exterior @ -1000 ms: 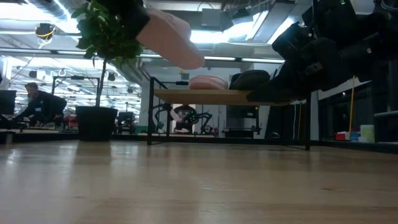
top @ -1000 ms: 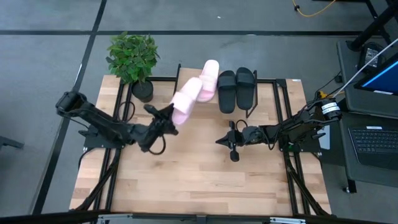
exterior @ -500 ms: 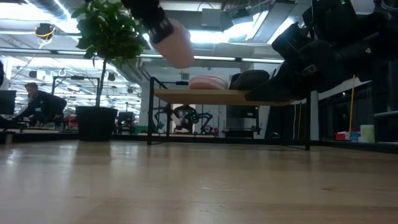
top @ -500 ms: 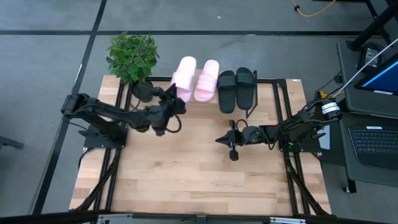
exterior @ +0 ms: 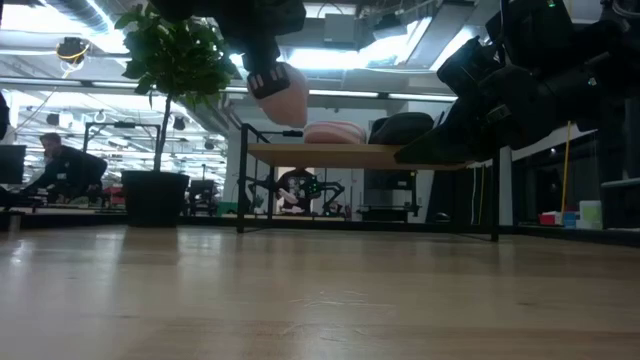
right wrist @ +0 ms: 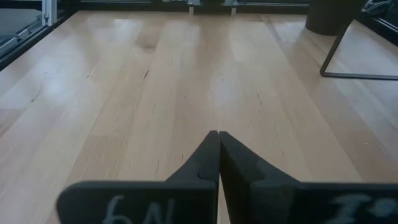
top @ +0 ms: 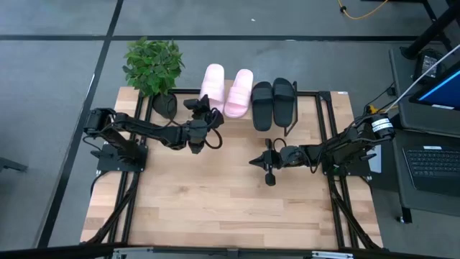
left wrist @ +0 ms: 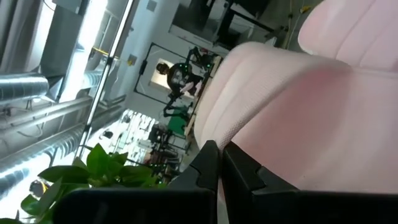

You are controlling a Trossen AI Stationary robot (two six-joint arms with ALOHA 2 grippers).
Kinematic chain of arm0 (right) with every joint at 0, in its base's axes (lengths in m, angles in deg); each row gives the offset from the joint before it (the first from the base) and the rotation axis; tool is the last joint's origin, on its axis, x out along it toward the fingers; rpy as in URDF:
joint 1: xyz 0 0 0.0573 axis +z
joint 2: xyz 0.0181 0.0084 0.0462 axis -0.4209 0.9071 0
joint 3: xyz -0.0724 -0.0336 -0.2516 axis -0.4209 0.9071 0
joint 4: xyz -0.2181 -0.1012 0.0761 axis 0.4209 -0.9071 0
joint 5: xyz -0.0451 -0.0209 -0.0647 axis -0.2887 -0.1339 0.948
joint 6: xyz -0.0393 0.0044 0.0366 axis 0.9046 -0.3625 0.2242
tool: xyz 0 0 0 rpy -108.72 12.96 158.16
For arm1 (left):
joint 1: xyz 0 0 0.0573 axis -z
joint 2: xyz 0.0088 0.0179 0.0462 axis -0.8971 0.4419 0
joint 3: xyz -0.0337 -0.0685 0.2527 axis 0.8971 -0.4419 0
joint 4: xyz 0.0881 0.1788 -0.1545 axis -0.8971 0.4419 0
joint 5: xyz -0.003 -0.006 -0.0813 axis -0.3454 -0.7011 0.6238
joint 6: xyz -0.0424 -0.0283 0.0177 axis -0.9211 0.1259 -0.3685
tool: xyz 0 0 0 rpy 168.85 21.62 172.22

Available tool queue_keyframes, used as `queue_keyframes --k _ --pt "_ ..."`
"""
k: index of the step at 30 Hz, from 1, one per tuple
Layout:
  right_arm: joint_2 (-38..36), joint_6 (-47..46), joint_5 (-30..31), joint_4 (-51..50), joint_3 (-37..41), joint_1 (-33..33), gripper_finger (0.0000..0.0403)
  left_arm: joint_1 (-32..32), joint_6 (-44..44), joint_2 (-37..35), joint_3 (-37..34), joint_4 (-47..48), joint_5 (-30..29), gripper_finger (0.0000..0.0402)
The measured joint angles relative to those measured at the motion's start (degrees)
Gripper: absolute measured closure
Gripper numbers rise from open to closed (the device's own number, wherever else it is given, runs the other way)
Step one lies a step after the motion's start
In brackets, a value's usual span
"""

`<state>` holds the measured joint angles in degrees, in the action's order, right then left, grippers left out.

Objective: Pick and place slides into the shelf
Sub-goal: Put the pink slide on the shelf

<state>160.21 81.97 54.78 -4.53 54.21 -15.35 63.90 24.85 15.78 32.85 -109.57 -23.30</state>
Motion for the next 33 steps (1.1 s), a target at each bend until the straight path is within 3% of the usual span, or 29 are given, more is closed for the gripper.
queue_keyframes --k 6,18,29,33 --pt "0.0 0.0 0.0 0.0 0.0 0.0 0.0393 -0.2 -0.2 0.0 0.0 1.5 3.4 0.0401" --pt "0.0 0.0 0.0 0.2 0.0 0.0 0.0393 -0.5 -13.9 0.0 0.0 18.3 8.2 0.0401" --pt "0.0 0.0 0.0 0.2 0.0 0.0 0.0393 0.0 -19.4 -0.1 0.0 19.7 17.1 0.0401" --pt "0.0 0.0 0.0 0.2 0.0 0.0 0.0393 0.3 -19.4 -0.1 0.0 19.7 17.6 0.0401"
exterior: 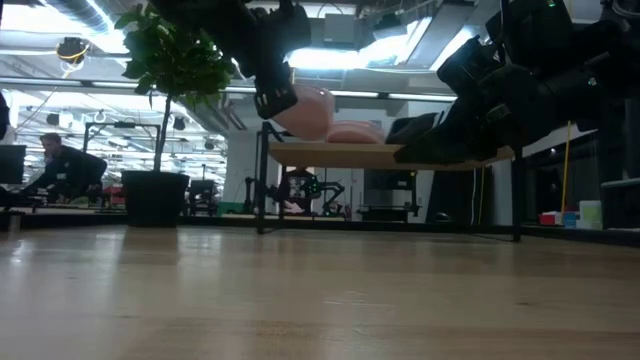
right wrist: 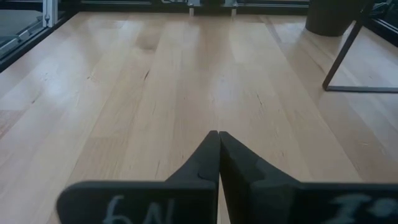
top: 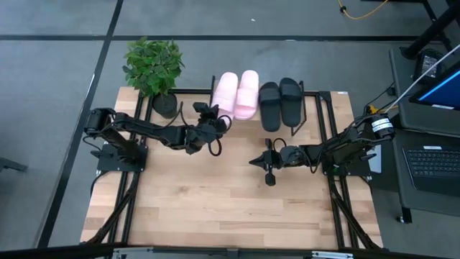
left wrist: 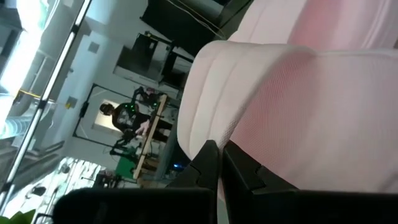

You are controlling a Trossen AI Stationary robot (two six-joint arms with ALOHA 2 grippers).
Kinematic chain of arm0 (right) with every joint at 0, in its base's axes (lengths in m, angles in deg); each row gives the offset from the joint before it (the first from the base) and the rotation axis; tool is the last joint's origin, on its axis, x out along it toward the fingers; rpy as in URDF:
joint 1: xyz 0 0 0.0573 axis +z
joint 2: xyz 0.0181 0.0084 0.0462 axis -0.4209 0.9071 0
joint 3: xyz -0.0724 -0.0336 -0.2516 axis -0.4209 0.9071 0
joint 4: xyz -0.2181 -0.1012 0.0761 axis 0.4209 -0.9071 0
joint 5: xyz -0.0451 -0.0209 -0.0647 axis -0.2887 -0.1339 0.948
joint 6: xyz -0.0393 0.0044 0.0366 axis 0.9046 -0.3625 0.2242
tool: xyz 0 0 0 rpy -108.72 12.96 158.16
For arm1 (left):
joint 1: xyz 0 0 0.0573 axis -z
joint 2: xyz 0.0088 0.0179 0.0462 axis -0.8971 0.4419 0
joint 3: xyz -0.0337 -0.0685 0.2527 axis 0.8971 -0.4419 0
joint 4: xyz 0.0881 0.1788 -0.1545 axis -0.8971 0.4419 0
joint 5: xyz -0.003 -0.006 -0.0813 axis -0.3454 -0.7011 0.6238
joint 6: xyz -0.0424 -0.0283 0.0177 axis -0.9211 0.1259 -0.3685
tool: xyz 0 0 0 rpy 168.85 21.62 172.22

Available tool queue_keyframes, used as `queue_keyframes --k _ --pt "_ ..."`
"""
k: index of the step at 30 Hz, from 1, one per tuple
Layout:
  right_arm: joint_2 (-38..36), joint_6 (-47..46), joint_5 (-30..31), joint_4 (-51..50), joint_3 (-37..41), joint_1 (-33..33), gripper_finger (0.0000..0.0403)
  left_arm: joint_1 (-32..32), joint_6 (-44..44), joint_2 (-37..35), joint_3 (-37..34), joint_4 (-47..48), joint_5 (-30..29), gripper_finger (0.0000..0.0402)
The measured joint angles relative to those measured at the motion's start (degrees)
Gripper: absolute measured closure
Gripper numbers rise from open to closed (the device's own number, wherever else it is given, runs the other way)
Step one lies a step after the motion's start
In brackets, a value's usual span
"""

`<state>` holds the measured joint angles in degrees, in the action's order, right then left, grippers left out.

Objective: Pick and place slides into the shelf
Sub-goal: Put the pink slide on the shelf

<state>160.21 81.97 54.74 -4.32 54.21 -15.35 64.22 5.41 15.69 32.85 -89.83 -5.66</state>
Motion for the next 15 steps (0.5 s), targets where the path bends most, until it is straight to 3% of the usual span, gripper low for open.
queue_keyframes --k 15 --pt "0.0 0.0 0.0 0.0 0.0 0.0 0.0393 -2.2 -0.1 0.0 0.0 0.4 -0.2 0.0401"
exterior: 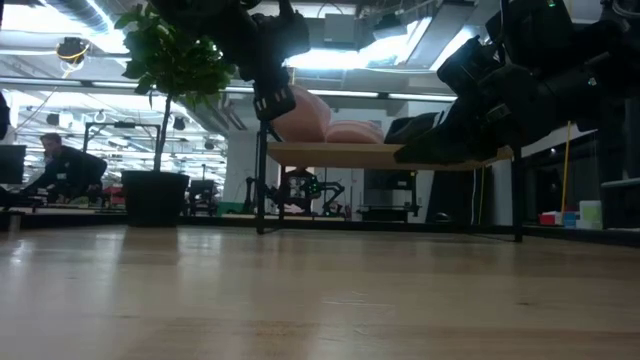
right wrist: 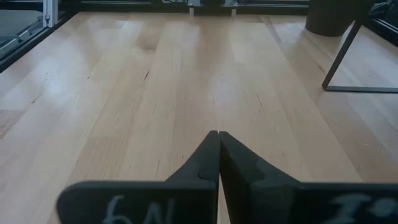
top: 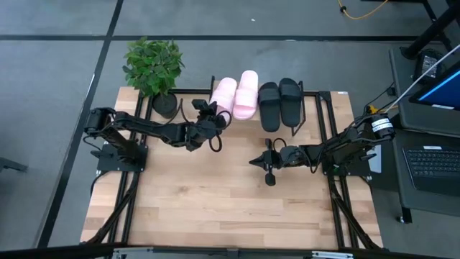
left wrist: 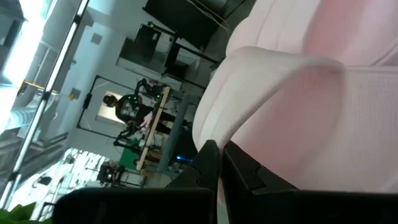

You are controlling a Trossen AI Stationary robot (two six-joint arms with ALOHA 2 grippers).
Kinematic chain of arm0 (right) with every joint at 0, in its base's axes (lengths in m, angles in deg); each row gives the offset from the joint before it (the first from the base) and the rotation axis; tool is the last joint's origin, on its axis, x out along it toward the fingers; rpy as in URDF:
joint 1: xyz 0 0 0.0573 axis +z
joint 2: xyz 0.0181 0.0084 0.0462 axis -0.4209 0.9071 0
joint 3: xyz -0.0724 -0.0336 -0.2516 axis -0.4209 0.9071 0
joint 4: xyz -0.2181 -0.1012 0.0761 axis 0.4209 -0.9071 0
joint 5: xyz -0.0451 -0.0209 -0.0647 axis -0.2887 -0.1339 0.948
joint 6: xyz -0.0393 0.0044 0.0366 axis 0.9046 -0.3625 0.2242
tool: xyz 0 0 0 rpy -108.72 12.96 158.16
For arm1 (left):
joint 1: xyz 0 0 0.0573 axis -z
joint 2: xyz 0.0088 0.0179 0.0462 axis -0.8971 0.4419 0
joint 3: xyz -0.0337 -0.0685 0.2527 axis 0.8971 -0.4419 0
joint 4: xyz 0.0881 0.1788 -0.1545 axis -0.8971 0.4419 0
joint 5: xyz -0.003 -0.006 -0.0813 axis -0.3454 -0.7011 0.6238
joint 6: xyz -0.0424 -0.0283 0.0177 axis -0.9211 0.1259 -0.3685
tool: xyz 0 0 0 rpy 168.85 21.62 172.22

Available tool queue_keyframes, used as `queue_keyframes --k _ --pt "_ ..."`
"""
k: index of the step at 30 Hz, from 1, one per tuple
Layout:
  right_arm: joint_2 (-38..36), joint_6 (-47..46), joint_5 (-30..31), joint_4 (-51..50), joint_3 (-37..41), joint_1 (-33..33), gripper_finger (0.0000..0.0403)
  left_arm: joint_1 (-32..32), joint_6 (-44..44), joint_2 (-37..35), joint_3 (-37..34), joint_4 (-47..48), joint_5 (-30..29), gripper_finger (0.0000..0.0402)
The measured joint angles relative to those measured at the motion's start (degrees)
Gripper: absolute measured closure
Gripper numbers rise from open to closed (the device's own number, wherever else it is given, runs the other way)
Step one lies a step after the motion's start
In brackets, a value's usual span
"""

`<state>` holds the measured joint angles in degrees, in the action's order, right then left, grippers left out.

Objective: Pick and place slides into the shelf
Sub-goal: Put the pink slide on the shelf

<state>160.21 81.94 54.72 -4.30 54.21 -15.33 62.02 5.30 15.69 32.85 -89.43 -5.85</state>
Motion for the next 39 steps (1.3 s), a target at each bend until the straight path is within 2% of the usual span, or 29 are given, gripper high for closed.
queue_keyframes --k 8,17,32,39 --pt "0.0 0.0 0.0 0.0 0.0 0.0 0.0393 0.0 -4.3 0.0 0.0 3.2 1.5 0.0401" --pt "0.0 -0.2 0.0 0.1 0.0 0.0 0.0393 0.0 -6.1 0.0 0.0 4.2 2.0 0.038" --pt "0.0 -0.2 0.0 0.2 0.0 0.0 0.0393 0.0 -10.3 0.0 0.0 4.3 7.5 0.0374" --pt "0.0 -0.2 0.0 0.3 0.0 0.1 0.0393 0.0 -10.4 0.0 0.0 4.3 7.9 0.0331"
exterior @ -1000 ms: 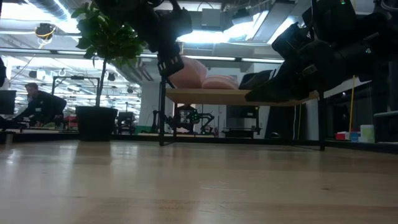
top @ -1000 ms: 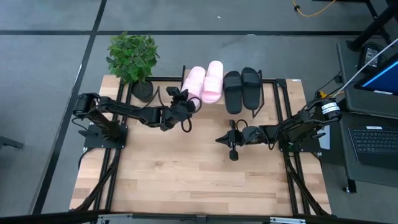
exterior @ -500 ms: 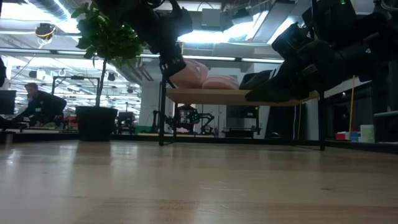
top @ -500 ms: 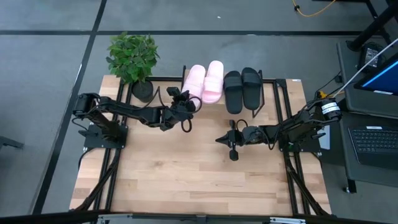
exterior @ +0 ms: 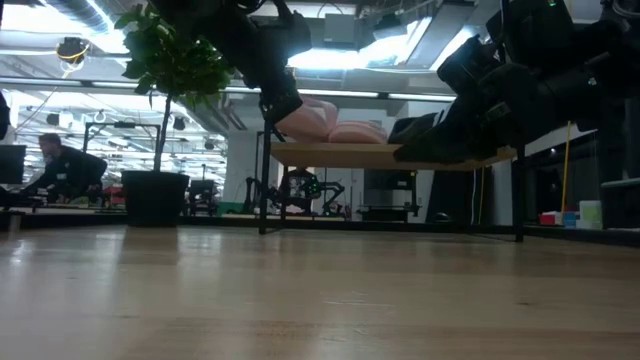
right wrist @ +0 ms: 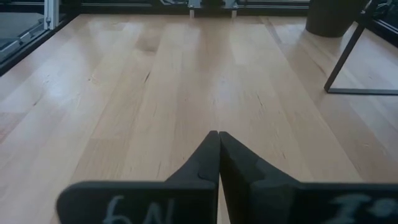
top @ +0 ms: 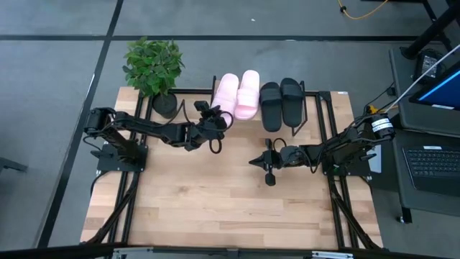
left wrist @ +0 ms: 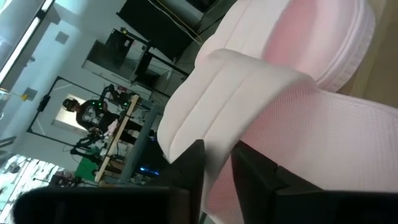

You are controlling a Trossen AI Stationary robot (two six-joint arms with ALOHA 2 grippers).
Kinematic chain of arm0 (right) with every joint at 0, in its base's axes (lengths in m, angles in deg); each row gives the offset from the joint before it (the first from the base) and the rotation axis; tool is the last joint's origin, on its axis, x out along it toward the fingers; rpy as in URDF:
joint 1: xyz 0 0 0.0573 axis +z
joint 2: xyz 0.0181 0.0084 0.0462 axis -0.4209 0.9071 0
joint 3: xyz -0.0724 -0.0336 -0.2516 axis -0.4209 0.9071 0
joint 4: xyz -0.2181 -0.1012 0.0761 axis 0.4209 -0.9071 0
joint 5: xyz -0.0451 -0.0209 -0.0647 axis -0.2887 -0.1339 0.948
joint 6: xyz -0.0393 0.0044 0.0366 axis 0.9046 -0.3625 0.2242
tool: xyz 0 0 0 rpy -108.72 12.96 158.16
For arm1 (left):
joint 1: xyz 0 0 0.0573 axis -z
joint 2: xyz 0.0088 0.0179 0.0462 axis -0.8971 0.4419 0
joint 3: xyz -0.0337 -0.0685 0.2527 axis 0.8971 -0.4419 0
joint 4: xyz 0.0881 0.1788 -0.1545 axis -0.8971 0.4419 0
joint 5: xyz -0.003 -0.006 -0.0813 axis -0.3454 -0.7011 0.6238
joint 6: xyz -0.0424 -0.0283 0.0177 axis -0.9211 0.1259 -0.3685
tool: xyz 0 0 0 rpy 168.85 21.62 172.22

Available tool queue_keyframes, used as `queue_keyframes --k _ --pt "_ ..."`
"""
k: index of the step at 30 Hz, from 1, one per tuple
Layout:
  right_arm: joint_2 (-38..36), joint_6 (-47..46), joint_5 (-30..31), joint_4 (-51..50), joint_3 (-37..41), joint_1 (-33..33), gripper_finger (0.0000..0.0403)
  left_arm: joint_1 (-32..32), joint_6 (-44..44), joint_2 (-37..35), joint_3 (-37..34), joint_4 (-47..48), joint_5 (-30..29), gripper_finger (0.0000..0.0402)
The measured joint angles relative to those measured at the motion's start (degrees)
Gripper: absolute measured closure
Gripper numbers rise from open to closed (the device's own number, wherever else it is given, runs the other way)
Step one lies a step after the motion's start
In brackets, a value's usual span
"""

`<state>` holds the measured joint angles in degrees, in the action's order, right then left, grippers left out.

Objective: Pick and place slides into the shelf
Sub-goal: Put the pink slide on the shelf

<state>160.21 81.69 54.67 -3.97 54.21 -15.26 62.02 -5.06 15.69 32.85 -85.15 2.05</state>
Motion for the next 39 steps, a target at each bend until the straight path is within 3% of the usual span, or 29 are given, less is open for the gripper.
queue_keyframes --k 11,19,27,39 --pt "0.0 0.0 0.0 0.1 0.0 0.0 0.0393 0.0 0.2 0.0 0.0 -1.1 -1.2 0.0268" --pt "0.0 0.0 0.0 0.1 0.0 0.0 0.0393 0.0 0.4 -0.7 -0.1 -3.9 -1.7 0.0268" --pt "0.0 0.0 0.0 0.1 0.0 0.0 0.0393 0.0 0.5 -1.0 -0.1 -1.9 4.3 0.0264" --pt "0.0 0.0 0.0 0.2 0.0 0.0 0.0393 0.0 2.8 -1.0 0.0 0.3 8.1 0.0263"
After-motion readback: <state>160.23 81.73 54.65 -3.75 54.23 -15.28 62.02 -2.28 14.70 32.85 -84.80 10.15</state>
